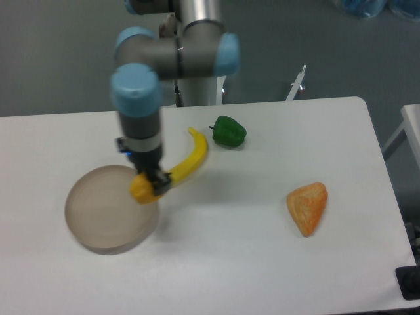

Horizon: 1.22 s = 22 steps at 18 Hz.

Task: Pick up the yellow pepper from the plate
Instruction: 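Lift the yellow pepper off the plate and carry it toward the orange slice, then hold the yellow pepper raised beside the orange slice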

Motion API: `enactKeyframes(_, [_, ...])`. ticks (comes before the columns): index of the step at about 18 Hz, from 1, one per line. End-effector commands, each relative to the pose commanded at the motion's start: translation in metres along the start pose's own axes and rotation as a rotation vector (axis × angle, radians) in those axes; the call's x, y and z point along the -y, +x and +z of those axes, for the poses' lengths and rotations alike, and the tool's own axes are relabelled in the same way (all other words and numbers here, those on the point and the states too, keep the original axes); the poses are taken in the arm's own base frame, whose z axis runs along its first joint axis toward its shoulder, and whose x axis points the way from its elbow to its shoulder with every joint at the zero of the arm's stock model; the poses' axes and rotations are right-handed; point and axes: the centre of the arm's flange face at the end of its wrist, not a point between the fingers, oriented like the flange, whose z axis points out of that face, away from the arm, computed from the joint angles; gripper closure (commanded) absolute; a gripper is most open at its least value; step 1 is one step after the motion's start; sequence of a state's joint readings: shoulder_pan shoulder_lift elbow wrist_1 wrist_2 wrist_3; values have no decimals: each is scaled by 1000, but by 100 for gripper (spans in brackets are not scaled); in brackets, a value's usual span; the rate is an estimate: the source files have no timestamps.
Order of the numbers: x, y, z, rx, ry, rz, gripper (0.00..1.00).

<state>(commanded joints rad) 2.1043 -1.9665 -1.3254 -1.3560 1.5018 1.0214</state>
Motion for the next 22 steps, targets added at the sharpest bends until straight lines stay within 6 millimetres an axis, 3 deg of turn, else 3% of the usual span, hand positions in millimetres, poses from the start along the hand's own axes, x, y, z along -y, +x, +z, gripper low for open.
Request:
enactKeyframes(4, [-74,-63,9,-14,-20,29,100])
enactKeyframes(7, [-111,-86,7,-25,-30,55,100])
enactKeyframes(11, [-121,-94,-4,-29,-55,150,100])
enactKeyframes(17, [-132,-119,9,-37,-45,247,100])
enactKeyframes(22, [-136,-123,8,-32,-57,276,100])
